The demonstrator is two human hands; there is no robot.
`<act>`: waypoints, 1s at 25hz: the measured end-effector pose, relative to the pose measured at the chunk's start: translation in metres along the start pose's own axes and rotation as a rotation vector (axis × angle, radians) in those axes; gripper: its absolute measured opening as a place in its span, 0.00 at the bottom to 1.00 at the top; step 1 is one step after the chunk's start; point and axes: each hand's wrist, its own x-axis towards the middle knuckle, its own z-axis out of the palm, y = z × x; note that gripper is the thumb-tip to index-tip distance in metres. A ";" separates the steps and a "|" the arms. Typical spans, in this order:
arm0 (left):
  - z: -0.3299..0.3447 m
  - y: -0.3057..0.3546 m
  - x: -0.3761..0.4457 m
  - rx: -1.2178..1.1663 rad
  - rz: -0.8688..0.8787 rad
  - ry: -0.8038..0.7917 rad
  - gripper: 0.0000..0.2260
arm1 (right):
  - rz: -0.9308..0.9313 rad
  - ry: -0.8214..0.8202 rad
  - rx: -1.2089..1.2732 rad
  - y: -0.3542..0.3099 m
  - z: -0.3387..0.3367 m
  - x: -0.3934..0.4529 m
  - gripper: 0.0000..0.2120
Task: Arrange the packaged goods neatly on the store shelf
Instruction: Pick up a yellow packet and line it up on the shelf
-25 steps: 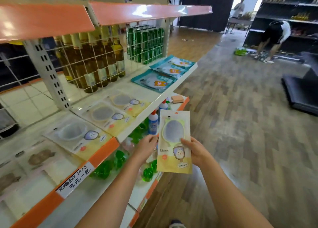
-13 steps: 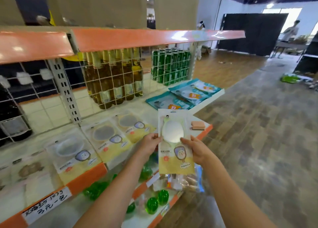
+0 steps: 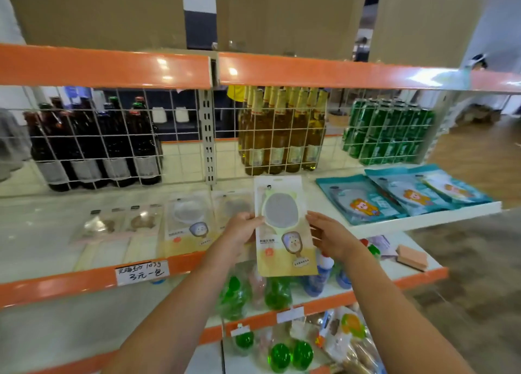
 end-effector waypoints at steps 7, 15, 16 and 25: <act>-0.063 0.019 0.031 0.117 -0.043 0.225 0.05 | -0.060 0.147 -0.404 -0.016 0.024 0.050 0.12; -0.075 0.014 0.068 0.461 -0.073 0.280 0.13 | -0.148 0.184 -1.254 -0.023 0.035 0.061 0.16; -0.075 0.013 0.070 0.503 -0.065 0.286 0.14 | -0.180 0.180 -1.329 -0.021 0.037 0.061 0.15; -0.076 0.006 0.081 0.939 -0.003 0.264 0.09 | -0.304 0.134 -1.472 -0.001 0.036 0.062 0.14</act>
